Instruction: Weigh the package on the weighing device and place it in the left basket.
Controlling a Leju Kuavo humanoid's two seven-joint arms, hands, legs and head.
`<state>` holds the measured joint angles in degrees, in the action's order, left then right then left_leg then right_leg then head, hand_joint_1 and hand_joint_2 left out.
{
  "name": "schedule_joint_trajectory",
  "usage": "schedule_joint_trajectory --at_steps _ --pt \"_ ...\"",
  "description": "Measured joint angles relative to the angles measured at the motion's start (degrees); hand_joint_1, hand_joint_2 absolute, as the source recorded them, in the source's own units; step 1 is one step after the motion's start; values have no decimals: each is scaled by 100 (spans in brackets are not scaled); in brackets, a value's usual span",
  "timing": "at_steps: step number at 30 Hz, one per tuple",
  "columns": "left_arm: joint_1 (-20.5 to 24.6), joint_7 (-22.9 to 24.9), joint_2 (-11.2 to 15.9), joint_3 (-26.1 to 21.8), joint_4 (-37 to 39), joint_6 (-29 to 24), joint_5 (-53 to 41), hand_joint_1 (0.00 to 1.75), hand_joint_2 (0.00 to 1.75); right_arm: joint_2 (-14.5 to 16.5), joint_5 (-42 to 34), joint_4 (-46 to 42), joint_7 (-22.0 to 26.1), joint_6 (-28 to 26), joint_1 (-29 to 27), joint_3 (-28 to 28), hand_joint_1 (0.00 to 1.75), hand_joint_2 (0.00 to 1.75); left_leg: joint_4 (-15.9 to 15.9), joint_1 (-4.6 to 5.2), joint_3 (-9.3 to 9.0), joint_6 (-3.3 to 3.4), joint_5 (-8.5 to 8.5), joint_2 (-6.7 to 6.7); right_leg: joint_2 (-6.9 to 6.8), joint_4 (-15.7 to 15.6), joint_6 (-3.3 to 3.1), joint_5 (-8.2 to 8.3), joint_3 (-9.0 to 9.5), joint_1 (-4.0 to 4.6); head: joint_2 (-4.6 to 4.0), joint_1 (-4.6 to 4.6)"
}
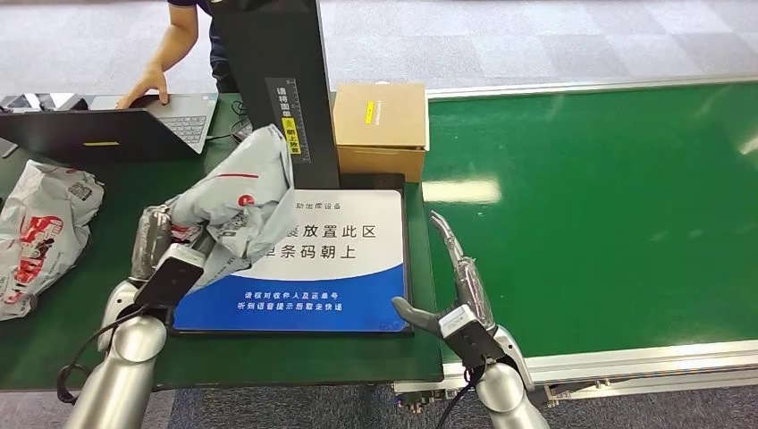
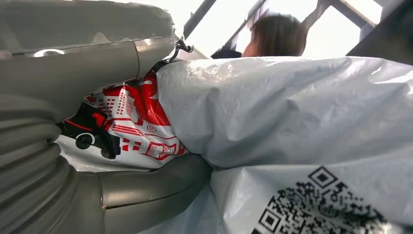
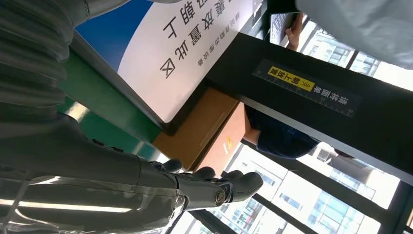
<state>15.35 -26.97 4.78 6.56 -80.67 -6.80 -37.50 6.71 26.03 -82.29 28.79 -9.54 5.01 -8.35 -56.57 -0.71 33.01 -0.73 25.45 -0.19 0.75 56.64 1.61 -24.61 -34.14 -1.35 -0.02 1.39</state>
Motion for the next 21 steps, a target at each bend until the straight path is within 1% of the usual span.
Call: schedule_joint_trajectory --at_steps 5,9,12,15,17,18,19,21 --pt "-93 -138 -118 -443 -539 -304 130 175 175 8 -6 21 9 -2 -54 -11 0 175 0 0 0 0 0 -1 0 0 0 0 0 0 0 1" --pt "-87 -159 -165 -744 -788 -365 189 175 175 25 5 69 20 -2 -53 -28 0 175 1 0 1 0 0 -1 0 1 0 0 0 1 0 1" --pt "-26 -84 -159 -1006 -869 -370 119 175 175 28 16 121 34 -7 -29 -34 0 175 1 -1 0 0 0 -1 0 1 0 0 0 1 0 1" --pt "157 129 -116 -1277 -781 -587 -158 175 175 59 19 165 52 -12 2 -35 0 175 0 -2 0 0 -1 -1 -1 1 0 0 0 2 0 0" --pt "364 334 -49 -1464 -589 -899 -408 87 175 89 21 180 63 -13 7 -37 0 175 1 -2 0 -1 -1 -1 -1 2 0 0 0 3 0 0" --pt "484 505 -3 -1559 -444 -1167 -604 44 175 101 25 184 65 -11 10 -39 0 175 1 -3 1 -1 -2 -1 -1 5 -1 0 0 3 0 1" --pt "616 751 55 -1661 -252 -1560 -889 0 175 114 34 188 66 -10 16 -44 0 175 1 -3 0 -2 -2 0 0 7 -1 1 0 3 0 1" --pt "922 1344 198 -1912 241 -2451 -1473 0 175 153 72 205 64 -9 37 -69 0 175 1 -4 -1 -4 -3 4 4 12 -2 1 -2 4 0 0"
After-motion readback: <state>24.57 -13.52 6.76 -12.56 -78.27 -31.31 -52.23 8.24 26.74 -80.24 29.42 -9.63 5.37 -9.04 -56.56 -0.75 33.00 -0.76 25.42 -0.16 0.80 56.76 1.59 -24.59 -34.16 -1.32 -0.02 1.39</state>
